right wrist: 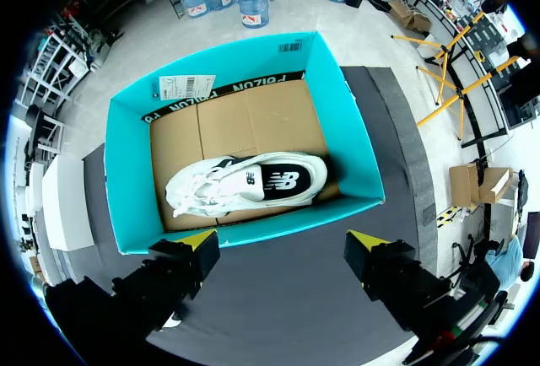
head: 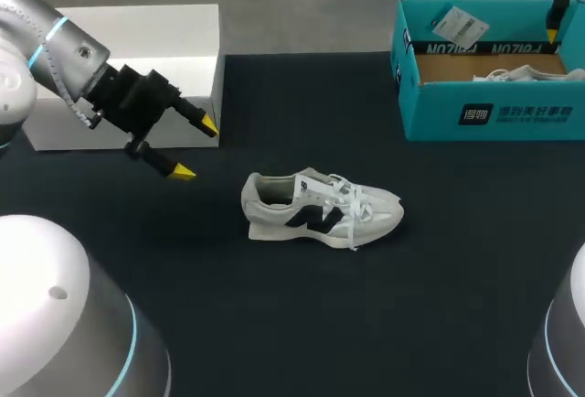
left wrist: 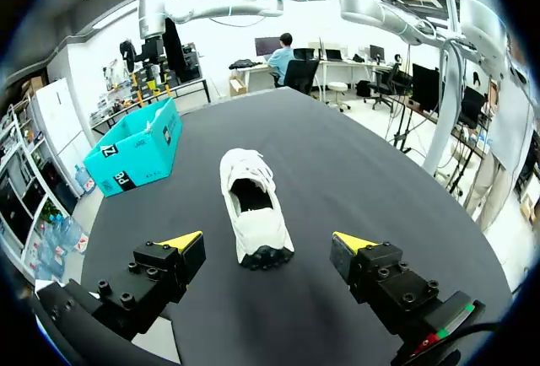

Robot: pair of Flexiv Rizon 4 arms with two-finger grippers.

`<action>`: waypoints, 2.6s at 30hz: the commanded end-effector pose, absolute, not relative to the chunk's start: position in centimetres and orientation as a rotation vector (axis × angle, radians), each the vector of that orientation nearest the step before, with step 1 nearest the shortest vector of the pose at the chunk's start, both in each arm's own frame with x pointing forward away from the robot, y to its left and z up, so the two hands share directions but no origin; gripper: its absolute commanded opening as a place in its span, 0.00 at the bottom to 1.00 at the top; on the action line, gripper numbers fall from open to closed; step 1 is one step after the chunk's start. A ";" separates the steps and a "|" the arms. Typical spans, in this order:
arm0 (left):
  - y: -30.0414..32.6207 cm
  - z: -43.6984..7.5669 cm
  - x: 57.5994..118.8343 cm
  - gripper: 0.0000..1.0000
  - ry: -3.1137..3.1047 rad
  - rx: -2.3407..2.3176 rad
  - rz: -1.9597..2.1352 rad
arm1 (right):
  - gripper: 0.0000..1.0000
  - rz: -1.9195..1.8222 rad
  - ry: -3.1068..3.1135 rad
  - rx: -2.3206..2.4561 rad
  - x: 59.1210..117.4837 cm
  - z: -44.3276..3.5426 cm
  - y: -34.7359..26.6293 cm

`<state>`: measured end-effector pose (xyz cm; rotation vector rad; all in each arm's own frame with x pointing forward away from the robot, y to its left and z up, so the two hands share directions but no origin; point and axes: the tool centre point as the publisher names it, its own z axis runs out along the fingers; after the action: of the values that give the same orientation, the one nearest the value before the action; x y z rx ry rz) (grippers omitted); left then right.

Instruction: Take the shoe out of the shoebox, open the shoe tongue, remove and reinsert the insole, then place the shoe into the shoebox

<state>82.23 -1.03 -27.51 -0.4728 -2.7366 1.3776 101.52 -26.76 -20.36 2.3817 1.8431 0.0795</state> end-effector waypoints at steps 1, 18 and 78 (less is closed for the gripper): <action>-0.8 -28.2 81.7 1.00 -2.749 -0.230 1.645 | 1.00 0.080 1.841 2.382 101.5 -20.4 -26.7; 1.0 -33.4 82.7 1.00 -2.743 -0.077 1.667 | 1.00 0.080 1.841 2.382 101.5 -20.4 -26.7; -4.5 -40.4 81.7 1.00 -2.572 -0.018 1.705 | 1.00 0.080 1.841 2.382 101.5 -20.4 -26.7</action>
<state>81.21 -4.01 -40.24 -0.0113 -2.5785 1.7101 101.52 -26.76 -20.36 2.3817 1.8431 0.0795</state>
